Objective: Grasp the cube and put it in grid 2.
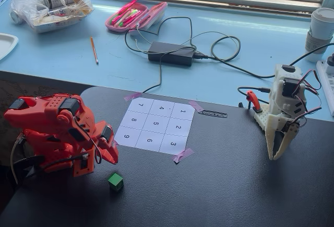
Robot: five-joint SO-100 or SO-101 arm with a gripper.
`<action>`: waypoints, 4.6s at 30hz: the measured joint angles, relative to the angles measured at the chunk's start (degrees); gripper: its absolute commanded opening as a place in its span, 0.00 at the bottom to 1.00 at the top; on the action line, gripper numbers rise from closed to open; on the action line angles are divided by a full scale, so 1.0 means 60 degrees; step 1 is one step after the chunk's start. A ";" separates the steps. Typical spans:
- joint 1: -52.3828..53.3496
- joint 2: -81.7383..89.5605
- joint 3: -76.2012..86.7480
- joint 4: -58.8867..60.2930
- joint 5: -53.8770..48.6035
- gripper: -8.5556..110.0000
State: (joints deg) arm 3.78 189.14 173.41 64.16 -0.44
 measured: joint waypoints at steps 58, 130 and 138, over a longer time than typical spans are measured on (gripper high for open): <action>0.0205 -0.2388 -0.1846 -0.0044 -0.0029 0.31; 0.3516 -1.2993 -0.8584 -0.0117 -0.0425 0.07; 0.2915 -1.3257 -1.1807 0.1934 -0.0425 0.07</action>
State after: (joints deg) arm 21.27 109.60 102.57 75.76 -2.99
